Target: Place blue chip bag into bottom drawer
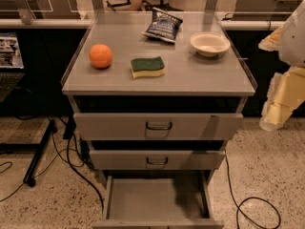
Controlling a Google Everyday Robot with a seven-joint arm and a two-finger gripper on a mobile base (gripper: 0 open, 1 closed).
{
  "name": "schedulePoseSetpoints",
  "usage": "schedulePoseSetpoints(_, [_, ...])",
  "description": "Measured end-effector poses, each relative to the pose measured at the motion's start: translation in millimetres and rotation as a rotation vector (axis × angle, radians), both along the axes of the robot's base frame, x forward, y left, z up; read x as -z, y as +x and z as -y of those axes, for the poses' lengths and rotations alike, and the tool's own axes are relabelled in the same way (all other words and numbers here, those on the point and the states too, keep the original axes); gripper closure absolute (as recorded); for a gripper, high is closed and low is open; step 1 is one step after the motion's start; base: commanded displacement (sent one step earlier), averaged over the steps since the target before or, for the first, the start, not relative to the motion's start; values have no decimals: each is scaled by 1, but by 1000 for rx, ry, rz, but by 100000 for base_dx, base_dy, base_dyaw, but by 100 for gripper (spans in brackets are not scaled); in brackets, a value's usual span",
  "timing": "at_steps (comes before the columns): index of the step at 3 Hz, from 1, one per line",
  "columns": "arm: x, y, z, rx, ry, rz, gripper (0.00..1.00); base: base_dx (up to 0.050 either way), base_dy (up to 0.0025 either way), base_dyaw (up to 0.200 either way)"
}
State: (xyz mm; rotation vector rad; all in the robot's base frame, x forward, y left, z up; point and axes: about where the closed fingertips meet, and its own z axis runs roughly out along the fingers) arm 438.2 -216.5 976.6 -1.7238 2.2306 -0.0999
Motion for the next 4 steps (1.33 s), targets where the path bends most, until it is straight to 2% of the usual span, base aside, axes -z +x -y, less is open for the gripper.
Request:
schedulePoseSetpoints(1, [0, 0, 0, 0, 0, 0, 0, 0, 0, 0])
schedulePoseSetpoints(2, [-12, 3, -5, 20, 13, 66, 0, 0, 0, 0])
schedulePoseSetpoints(3, [-20, 31, -19, 29, 80, 160, 0, 0, 0, 0])
schedulePoseSetpoints(4, [-18, 85, -52, -39, 140, 168, 0, 0, 0, 0])
